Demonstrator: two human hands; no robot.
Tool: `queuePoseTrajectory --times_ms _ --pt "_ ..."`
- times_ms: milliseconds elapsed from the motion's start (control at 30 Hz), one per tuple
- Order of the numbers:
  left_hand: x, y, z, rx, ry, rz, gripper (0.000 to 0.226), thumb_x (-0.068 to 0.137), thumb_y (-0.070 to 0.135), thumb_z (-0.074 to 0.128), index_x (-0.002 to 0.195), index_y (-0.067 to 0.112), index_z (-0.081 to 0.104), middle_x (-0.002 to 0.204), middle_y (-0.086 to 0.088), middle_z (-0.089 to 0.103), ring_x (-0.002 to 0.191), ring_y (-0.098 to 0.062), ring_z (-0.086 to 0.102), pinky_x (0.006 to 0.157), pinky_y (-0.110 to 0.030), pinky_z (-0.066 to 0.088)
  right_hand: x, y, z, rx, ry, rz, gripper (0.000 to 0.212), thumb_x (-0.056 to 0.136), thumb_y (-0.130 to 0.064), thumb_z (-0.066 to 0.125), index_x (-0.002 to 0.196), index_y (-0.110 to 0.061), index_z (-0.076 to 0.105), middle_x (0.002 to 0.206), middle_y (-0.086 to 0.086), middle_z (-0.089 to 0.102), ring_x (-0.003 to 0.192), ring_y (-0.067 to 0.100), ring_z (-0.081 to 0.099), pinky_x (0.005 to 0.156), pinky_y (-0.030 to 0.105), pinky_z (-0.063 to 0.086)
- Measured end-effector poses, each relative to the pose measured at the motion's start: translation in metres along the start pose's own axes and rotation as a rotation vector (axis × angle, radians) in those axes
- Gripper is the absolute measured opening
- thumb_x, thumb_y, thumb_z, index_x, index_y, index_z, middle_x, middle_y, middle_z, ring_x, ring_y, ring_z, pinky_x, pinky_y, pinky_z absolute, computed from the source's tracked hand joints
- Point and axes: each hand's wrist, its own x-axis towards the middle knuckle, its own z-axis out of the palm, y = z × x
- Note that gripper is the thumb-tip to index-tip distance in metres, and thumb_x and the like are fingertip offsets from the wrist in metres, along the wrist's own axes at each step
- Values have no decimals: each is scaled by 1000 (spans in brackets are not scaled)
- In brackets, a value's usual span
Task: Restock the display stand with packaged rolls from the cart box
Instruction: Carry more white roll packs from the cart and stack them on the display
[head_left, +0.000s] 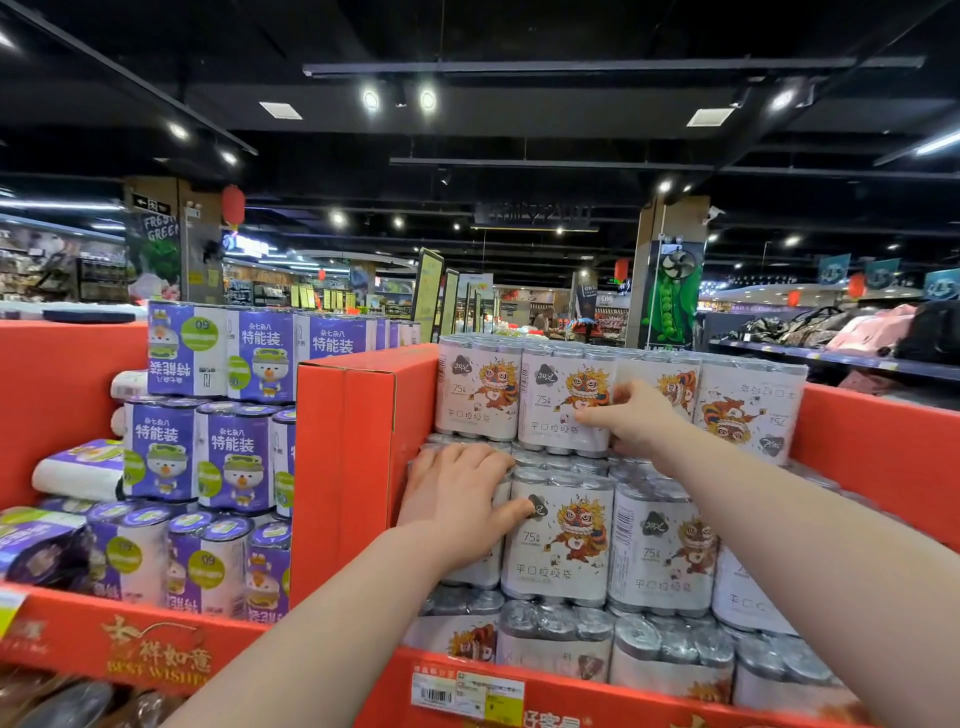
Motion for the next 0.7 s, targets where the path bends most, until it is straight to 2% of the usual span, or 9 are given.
queuePoseTrajectory --times_ms 167,267,367,467,567,633,700 --pt "0 -1 1 5 2 2 56 92 62 35 140 34 37 145 13 38 136 -15 30 112 -37 15 -1 0 -3 -10 31 -1 65 79 -22 77 132 -5 43 113 9 50 104 25 52 90 40 52" --pt "0 0 0 3 -4 -1 56 92 62 35 141 34 37 146 13 37 136 -15 29 112 -38 15 -5 1 -4 -29 27 -7 63 81 -22 74 133 -6 43 117 10 51 100 24 53 80 36 52" --pt "0 0 -1 5 -14 -2 57 92 62 35 141 33 36 147 12 37 137 -16 28 112 -38 15 -14 2 -8 -65 47 -6 62 84 -23 72 135 -6 41 124 12 50 103 26 54 85 38 53" --pt "0 0 -2 2 -29 -12 62 93 62 34 145 31 29 150 9 34 139 -17 26 114 -41 14 -28 5 -15 -215 92 -81 58 86 -29 68 133 -8 42 127 10 51 99 21 52 84 34 49" --pt "-1 2 -4 2 -46 -31 71 93 62 34 151 27 14 154 4 27 143 -20 20 119 -49 5 -48 9 -21 -446 106 -175 54 88 -32 62 132 -9 42 126 8 53 99 19 53 82 30 47" --pt "-2 5 -9 24 -28 -33 72 93 61 36 151 25 14 154 1 25 144 -22 17 118 -54 1 -65 10 -23 -581 112 -211 50 90 -34 59 132 -12 43 129 7 51 103 21 55 83 31 47" --pt "-5 9 -14 38 4 -13 71 93 60 37 150 24 17 154 0 25 144 -23 17 118 -55 4 -83 12 -24 -669 115 -252 45 91 -33 57 130 -14 46 133 7 49 100 22 59 82 34 51"
